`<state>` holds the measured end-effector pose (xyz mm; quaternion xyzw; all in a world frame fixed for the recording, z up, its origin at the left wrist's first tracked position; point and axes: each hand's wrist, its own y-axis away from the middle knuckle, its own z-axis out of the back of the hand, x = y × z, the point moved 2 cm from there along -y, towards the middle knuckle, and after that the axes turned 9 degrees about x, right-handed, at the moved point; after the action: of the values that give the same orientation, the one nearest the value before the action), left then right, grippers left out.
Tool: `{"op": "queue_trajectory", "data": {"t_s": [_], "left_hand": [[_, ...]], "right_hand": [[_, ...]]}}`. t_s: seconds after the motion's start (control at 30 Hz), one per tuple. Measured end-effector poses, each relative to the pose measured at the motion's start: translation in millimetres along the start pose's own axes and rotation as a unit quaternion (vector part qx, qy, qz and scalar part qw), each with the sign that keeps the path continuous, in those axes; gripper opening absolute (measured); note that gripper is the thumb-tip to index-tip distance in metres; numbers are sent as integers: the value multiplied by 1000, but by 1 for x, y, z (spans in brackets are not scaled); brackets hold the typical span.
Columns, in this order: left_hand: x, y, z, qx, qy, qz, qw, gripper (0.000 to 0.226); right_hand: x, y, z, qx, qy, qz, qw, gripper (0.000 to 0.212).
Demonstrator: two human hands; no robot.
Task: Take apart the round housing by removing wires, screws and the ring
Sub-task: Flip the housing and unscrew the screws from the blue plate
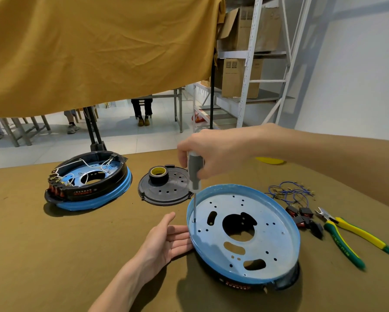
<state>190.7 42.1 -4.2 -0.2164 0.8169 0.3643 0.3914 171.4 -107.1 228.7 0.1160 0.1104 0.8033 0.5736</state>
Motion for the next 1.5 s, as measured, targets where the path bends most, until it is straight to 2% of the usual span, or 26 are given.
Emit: {"op": "queue_trajectory", "data": {"t_s": [0.1, 0.17, 0.2, 0.23, 0.3, 0.4, 0.47, 0.57, 0.6, 0.67, 0.7, 0.77, 0.83, 0.9, 0.93, 0.97, 1.03, 1.1, 1.13, 1.2, 1.27, 1.3, 1.33, 1.4, 1.43, 1.5], "left_hand": [[-1, -2, 0, 6, 0, 14, 1000, 49], [-1, -2, 1, 6, -3, 18, 1000, 44], [-1, -2, 1, 5, -4, 18, 1000, 42], [-1, -3, 1, 4, -6, 19, 1000, 40], [0, -4, 0, 4, -14, 18, 1000, 37], [0, -5, 1, 2, -17, 17, 1000, 35], [0, -6, 1, -1, -19, 18, 1000, 34], [1, -6, 1, -2, -19, 15, 1000, 33], [1, -5, 0, -2, -18, 15, 1000, 33], [1, -5, -1, -1, -13, 14, 1000, 32], [0, -5, -1, -1, -12, 14, 1000, 32], [0, -4, -2, -1, -11, 16, 1000, 32], [-1, -2, -2, 4, -12, 16, 1000, 32], [-1, 0, -3, 9, -18, 18, 1000, 32], [-2, 0, -4, 9, -19, 19, 1000, 32], [-2, 1, -5, 10, -19, 18, 1000, 31], [-2, 1, -5, 8, -17, 15, 1000, 30], [-2, 1, -4, 5, -18, 16, 1000, 30], [-2, 1, -5, 4, -19, 18, 1000, 29], [-2, 1, -5, 2, -25, 21, 999, 29], [-2, 1, -5, -1, -32, 21, 999, 28], [-2, 1, -5, -2, -32, 22, 999, 28], [-1, 0, -5, -3, -31, 21, 999, 28], [0, -1, -5, -3, -33, 17, 999, 30], [0, -2, -4, -3, -33, 14, 999, 32], [2, -3, -4, -6, -34, 9, 999, 39]], "right_hand": [[-4, -2, -2, 8, 23, -33, 999, 28], [-6, -6, -6, -34, 93, -78, 992, 47], [-6, -8, -7, -57, 111, -80, 989, 48], [-6, -10, -7, -69, 105, -62, 990, 41], [-3, -6, -4, -46, 30, -6, 998, 13], [0, 1, 0, 9, -21, 32, 999, 30], [2, 1, -6, -7, 32, 0, 999, 31], [3, -1, -10, -75, 181, -73, 978, 51], [2, -2, -9, -80, 183, -65, 978, 47], [2, -1, -5, -47, 80, -11, 996, 21], [2, 1, -3, -28, 28, 10, 999, 15], [3, 5, -1, -2, -20, 33, 999, 27], [3, 3, -8, -20, 32, 8, 999, 34], [2, 2, -9, -63, 138, -53, 987, 53], [2, 1, -8, -67, 155, -68, 983, 54], [2, 1, -8, -64, 139, -53, 987, 46], [4, 3, -5, -24, 49, 5, 998, 11], [3, 7, -2, 14, 17, 32, 999, 28], [2, 7, -3, 21, 16, 25, 999, 30], [1, 7, -6, 2, 59, -17, 998, 31], [0, 6, -8, -51, 143, -75, 986, 55], [-1, 4, -9, -71, 167, -79, 980, 56], [-1, 3, -10, -78, 163, -61, 982, 49], [0, 6, -7, -60, 58, 10, 996, 14], [0, 7, -4, -41, 12, 36, 998, 11], [-1, 10, -4, -6, -20, 49, 999, 31]]}}
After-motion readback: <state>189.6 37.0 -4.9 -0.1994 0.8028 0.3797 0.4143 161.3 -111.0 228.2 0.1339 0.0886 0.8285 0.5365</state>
